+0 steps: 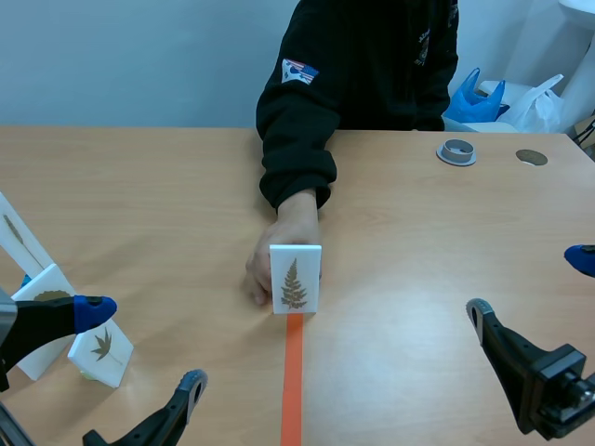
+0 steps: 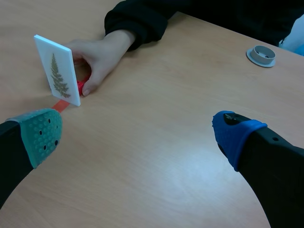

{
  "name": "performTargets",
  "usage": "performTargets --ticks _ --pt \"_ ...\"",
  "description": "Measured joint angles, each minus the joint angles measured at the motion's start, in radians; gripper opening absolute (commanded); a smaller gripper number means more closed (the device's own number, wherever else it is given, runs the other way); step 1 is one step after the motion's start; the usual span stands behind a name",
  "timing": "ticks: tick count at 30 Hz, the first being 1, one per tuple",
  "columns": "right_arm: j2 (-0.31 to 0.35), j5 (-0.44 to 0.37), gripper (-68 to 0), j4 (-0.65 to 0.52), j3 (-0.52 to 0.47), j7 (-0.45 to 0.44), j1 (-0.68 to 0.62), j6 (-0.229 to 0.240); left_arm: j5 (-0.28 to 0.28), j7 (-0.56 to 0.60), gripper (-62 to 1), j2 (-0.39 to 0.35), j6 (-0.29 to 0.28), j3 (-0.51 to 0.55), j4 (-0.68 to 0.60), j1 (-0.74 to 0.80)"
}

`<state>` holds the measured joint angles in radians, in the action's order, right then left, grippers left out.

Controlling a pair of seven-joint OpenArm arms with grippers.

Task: Sort the leaf by its shape. The table is split by an orange tape line. A compound leaf with several leaflets goes to the left side, a simple leaf with one blade goes to the right side. Return to the home posture when a red brick is placed on the table.

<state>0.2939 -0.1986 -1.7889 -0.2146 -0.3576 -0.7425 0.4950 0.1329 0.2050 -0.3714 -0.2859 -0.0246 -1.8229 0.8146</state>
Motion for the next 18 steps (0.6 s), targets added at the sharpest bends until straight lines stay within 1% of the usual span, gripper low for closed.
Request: performTargets --ticks 3,6,11,13,14,18 --pt "0.0 0.0 0.4 0.004 0.0 0.0 0.007 0.037 0.0 0.0 1.4 0.0 0.0 0.0 0.0 0.0" --pt "0.002 0.005 0.4 0.025 0.0 0.001 0.04 0.045 0.002 0.0 1.4 0.0 0.0 0.0 0.0 0.0" --pt "0.044 0.005 0.4 0.086 0.009 0.0 0.128 0.087 0.002 0.0 1.4 0.0 0.0 0.0 0.0 0.0" --pt "0.066 0.013 0.4 0.124 0.034 0.0 0.172 0.086 0.002 0.0 1.4 0.0 0.0 0.0 0.0 0.0" --pt "0.076 0.031 0.4 0.145 0.051 0.0 0.196 0.086 0.002 0.0 1.4 0.0 0.0 0.0 0.0 0.0" --pt "0.097 0.061 0.4 0.24 0.146 -0.02 0.299 0.086 0.002 0.001 1.4 0.0 0.0 0.0 0.0 0.0"
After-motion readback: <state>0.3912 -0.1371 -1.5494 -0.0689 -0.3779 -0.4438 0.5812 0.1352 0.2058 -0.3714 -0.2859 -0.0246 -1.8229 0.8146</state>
